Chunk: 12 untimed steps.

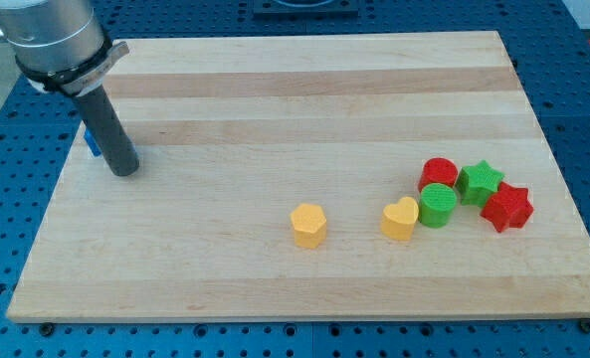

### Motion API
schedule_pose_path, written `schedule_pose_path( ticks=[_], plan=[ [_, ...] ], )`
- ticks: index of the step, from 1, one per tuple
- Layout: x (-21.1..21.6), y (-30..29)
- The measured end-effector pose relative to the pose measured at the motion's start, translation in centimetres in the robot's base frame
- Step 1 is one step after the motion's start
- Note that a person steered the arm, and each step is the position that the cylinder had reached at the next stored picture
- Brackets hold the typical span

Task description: Move blue cube and blue triangle slightly up

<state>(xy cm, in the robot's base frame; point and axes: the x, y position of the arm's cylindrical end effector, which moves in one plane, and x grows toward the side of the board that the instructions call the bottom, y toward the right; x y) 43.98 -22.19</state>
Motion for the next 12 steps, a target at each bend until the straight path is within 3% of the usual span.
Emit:
schedule_pose_path(
  ticks=[2, 4, 6, 8, 10, 12],
  plan=[
    [-0.2, -0.3],
    [7.9, 5.5],
    [8.2, 8.3],
    [7.1, 9.6],
    [1.6, 13.4],
    [-1.1, 8.5]
  ],
)
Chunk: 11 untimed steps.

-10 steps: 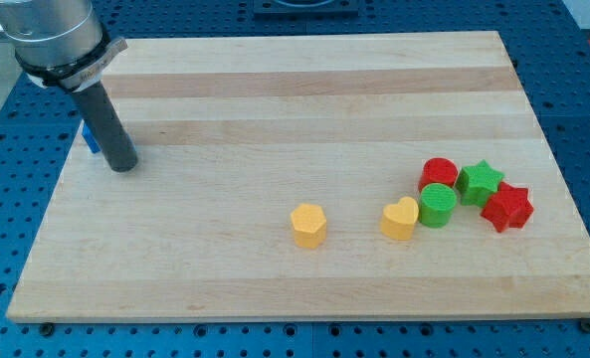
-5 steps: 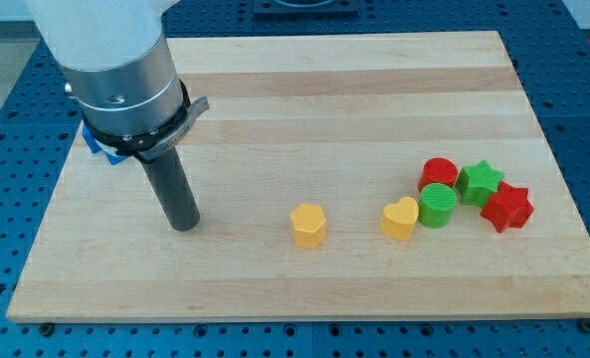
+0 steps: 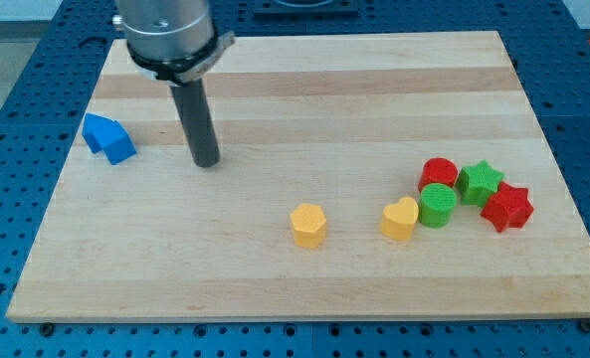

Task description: Move blue cube and blue triangle slightly up

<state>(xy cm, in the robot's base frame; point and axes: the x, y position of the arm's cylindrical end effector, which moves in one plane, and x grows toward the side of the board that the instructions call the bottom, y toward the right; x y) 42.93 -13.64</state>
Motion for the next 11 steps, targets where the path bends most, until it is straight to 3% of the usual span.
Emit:
schedule_pose_path(
  ticks=[2, 4, 10, 11],
  plan=[
    [0.4, -10.1],
    [0.4, -15.4],
    [-3.3, -15.4],
    [-0.8, -15.4]
  ],
)
